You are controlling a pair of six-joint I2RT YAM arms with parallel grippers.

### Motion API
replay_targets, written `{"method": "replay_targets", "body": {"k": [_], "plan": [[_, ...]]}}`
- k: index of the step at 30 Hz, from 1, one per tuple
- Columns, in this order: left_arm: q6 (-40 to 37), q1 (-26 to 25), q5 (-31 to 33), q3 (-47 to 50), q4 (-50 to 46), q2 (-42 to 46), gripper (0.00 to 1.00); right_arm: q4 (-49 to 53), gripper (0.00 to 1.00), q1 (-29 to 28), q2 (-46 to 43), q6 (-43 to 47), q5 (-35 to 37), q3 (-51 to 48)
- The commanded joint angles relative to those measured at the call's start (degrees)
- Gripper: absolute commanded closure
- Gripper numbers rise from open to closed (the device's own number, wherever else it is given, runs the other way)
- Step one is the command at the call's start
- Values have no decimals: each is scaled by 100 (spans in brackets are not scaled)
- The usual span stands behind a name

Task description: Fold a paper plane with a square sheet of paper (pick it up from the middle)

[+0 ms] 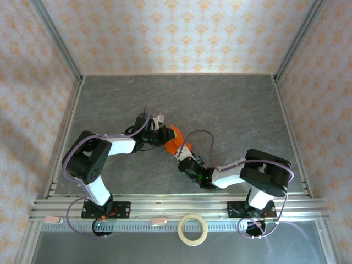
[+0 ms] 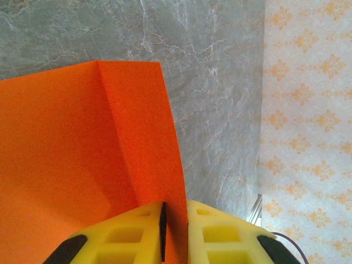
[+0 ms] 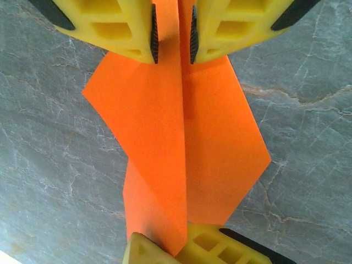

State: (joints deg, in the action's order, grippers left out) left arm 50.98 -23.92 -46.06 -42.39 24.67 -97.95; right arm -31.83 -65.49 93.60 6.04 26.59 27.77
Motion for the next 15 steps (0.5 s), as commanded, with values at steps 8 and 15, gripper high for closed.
{"method": "replay_targets", "body": {"k": [8,15], "plan": [[7,-7,-95,10,114,56,84,-240,90,-33,53,-130,244,-39],[17,-6,-69,21,106,83,84,-384,85,34,-59,-186,90,-166]]}}
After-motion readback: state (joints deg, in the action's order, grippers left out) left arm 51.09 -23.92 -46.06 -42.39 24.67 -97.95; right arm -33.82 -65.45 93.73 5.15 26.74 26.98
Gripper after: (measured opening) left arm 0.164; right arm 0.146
